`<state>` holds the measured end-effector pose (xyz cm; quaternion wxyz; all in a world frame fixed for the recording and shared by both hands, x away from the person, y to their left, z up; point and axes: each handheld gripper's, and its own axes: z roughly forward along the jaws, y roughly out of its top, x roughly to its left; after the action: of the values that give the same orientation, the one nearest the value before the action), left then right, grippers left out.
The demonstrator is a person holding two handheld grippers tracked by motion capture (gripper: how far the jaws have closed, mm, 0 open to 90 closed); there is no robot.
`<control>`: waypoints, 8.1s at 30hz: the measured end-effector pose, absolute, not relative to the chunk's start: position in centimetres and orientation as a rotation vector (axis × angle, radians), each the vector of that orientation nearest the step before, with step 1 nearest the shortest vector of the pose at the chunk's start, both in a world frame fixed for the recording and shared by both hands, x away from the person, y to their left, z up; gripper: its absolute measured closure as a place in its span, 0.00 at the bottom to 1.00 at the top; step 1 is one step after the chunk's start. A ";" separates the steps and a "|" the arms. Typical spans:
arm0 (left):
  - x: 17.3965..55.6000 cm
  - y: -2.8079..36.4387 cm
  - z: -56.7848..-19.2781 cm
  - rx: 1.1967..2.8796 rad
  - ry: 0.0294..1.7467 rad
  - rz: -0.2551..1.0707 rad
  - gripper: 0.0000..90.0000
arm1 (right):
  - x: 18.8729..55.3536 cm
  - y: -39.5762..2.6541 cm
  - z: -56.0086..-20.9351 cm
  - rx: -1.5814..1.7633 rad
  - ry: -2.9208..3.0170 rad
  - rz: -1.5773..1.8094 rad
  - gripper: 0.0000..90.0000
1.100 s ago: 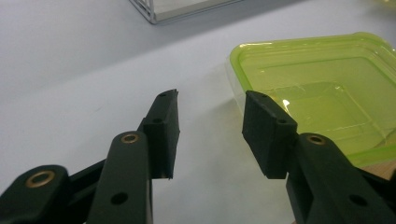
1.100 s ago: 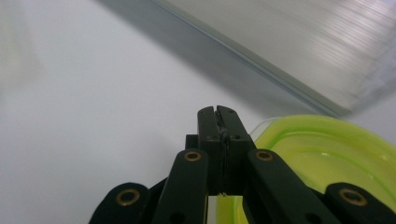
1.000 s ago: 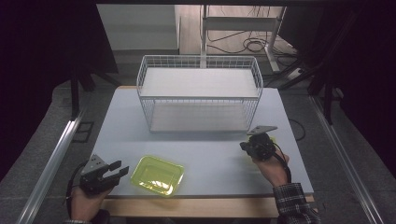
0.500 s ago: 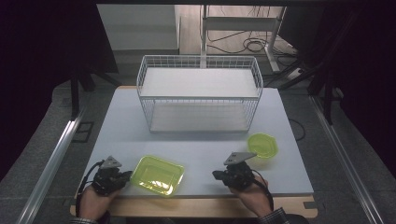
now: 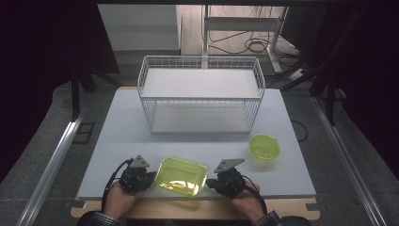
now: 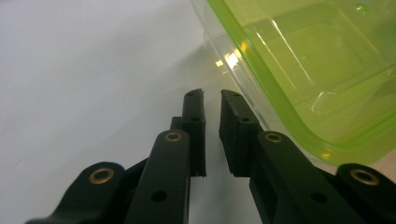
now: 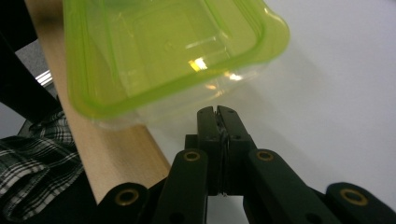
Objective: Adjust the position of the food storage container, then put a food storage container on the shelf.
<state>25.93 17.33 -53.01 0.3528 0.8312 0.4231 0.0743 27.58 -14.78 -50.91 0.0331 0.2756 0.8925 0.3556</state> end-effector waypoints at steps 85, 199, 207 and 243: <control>23.3 17.9 -53.0 2.142 1.028 0.453 0.04 | 35.1 -18.0 -50.3 1.562 2.663 1.336 0.77; 23.4 18.5 -52.7 2.122 1.004 0.463 0.01 | 46.3 -17.6 -30.3 1.551 2.088 1.777 0.89; 23.4 18.4 -52.7 2.125 0.999 0.461 0.01 | 47.5 -17.6 -30.4 1.595 2.040 1.755 0.89; 23.3 18.4 -52.7 2.160 0.973 0.471 0.01 | 49.7 -16.4 -32.0 1.538 2.047 1.457 0.67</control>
<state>23.34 18.37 -52.75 0.3553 0.8359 0.3766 0.1822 49.68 -16.35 -31.99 0.0977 0.5197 0.6914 0.4923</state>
